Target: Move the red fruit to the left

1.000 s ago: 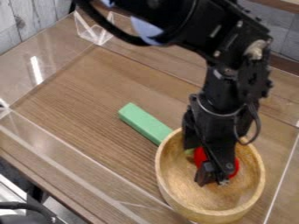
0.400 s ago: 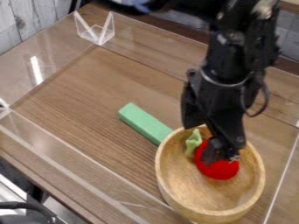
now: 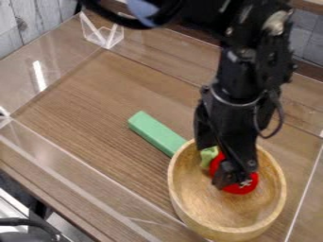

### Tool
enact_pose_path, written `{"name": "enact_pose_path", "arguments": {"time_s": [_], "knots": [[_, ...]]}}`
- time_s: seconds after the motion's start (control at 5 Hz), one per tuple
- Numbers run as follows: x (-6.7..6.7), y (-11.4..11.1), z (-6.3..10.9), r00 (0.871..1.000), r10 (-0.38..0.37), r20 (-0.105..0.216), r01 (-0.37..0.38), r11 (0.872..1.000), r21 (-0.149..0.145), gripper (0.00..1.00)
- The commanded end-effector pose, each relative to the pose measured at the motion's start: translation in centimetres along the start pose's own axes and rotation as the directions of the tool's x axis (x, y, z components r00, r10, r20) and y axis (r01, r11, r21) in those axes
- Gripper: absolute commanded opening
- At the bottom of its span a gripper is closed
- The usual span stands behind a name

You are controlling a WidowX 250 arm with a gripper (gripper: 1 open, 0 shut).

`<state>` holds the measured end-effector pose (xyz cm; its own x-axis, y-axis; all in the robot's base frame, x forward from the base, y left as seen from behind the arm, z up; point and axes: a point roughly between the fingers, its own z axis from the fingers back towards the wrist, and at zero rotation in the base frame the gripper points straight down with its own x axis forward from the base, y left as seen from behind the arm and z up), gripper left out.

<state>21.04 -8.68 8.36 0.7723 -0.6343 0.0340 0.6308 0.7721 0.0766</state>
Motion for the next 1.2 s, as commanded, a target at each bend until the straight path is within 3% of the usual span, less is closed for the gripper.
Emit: {"name": "enact_pose_path", "arguments": {"time_s": [0.0, 0.2, 0.6, 0.8, 1.0], "knots": [[1.5, -1.0, 1.4, 0.997, -0.054, 0.063, 0.054, 0.998, 0.012, 1.0], [1.1, -0.7, -0.3, 0.995, -0.065, 0.073, 0.065, 0.998, 0.002, 0.0], [0.2, 0.5, -2.0, 0.992, -0.055, 0.11, 0.06, 0.997, -0.043, 0.0], [-0.1, 0.7, -2.6, 0.992, -0.05, 0.113, 0.058, 0.996, -0.067, 0.0], [-1.5, 1.2, -1.7, 0.992, -0.053, 0.118, 0.063, 0.994, -0.086, 1.0]]}}
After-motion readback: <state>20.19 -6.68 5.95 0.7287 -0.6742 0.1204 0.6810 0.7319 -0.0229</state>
